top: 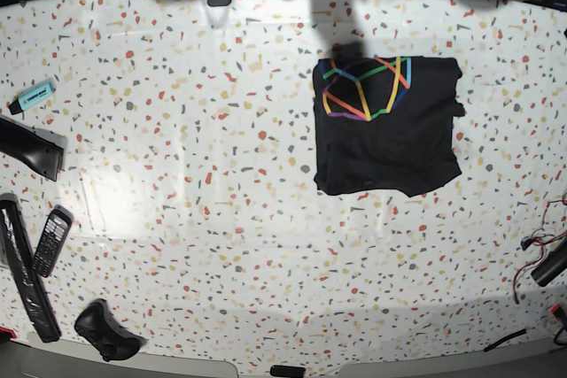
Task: Fold the T-shirt properly
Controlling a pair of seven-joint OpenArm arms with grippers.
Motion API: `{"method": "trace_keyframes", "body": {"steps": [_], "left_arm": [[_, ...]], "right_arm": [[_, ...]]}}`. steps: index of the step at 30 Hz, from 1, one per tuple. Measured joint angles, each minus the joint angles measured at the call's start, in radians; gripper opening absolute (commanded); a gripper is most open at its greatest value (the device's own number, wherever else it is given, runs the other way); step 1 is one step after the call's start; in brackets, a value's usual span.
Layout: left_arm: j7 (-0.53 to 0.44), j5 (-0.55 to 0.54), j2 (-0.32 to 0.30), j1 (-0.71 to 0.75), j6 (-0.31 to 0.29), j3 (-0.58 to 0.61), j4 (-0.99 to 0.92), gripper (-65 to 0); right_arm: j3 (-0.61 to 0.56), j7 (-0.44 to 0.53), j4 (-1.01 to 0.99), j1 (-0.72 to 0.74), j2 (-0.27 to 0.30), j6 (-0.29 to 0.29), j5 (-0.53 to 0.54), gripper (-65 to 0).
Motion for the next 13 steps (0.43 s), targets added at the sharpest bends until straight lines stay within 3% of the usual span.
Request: {"method": "trace_keyframes", "body": {"steps": [3,8,13], "left_arm": [[-0.005,0.001,0.019,-0.061,0.037,0.042,-0.034,-65.0],[-0.061,0.076,0.043,-0.090,0.038,0.042,-0.037,-65.0],[-0.059,0.077,0.054,-0.087,0.035,0.042,-0.037,-65.0]], "right_arm": [[-0.086,0.031,-0.042,0.047,-0.030,-0.070,0.000,-65.0],[-0.117,0.036,-0.051,0.080,-0.065,-0.075,0.017,-65.0],[-0.118,0.034,-0.054,0.082,-0.080,-0.077,-0.004,-65.0]]}}
